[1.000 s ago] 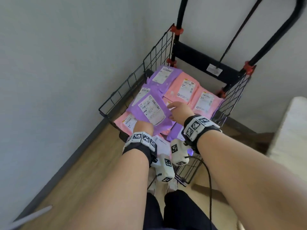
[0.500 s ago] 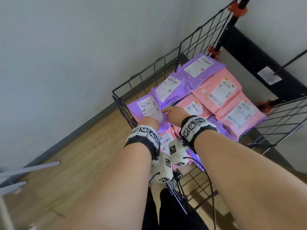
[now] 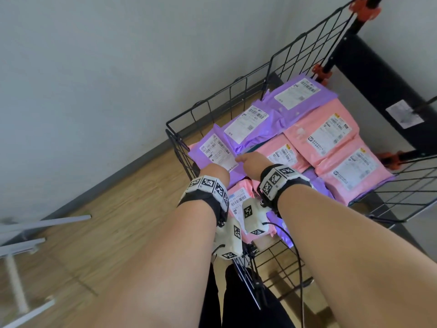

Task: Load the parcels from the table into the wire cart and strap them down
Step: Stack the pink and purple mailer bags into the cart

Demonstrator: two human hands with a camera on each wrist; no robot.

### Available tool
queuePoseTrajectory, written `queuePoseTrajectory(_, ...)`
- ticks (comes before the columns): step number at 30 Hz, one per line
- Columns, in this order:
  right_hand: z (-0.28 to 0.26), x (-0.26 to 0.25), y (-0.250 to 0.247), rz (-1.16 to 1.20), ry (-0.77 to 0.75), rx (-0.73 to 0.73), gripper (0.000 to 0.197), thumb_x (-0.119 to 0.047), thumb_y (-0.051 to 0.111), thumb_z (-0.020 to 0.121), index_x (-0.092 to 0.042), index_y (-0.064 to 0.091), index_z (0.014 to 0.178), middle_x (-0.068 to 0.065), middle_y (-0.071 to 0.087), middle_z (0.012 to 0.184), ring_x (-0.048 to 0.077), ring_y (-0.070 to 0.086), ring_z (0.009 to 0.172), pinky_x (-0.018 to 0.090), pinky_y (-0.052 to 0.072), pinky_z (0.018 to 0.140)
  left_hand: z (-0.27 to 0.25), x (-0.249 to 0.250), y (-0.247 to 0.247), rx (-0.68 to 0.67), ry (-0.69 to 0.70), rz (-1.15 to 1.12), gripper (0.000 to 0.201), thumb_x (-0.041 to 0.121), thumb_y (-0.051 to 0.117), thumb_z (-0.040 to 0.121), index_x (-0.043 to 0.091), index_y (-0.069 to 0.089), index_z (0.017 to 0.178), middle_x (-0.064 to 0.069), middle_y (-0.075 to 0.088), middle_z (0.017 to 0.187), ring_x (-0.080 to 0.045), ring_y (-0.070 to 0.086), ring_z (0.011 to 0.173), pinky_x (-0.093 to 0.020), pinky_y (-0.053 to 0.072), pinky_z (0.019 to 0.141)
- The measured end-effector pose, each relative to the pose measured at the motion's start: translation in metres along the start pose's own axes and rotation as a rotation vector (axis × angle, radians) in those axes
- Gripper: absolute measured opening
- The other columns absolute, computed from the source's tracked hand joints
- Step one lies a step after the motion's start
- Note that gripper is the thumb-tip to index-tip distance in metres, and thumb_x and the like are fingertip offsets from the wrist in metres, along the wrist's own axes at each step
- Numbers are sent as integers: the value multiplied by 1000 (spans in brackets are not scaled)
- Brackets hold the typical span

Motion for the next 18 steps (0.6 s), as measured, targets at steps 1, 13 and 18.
queuePoseTrajectory(1, -2, 2, -1, 18, 1, 11, 46, -1, 35, 98, -8, 44, 142, 13, 44, 146, 28, 42, 134, 31, 34, 110, -4, 2, -1, 9, 14, 15, 36, 7, 36, 101, -6, 49, 132, -20, 51, 137, -31, 49, 127, -32, 41, 103)
queuePoseTrajectory(13, -60, 43, -28, 271, 105, 232, 38, -10, 47, 96, -11, 55, 133, 11, 54, 136, 26, 51, 126, 28, 42, 99, -54, 34, -9, 124, 201, -42, 37, 6, 38, 99, -5, 48, 132, -22, 52, 134, -35, 51, 124, -37, 43, 101)
queuePoseTrajectory(18, -118, 71, -53, 311, 165, 382, 38, -10, 46, 96, -8, 55, 134, 13, 54, 137, 28, 50, 127, 32, 41, 104, -90, 63, -7, 183, 352, 110, 34, 7, 39, 98, -2, 55, 126, -20, 56, 130, -34, 53, 120, -36, 43, 97)
Point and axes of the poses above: each hand's wrist, its own z-axis towards the middle knuckle, its own y-axis out of the palm, x = y × z, the point moved 10 cm from there along z, towards the middle knuckle
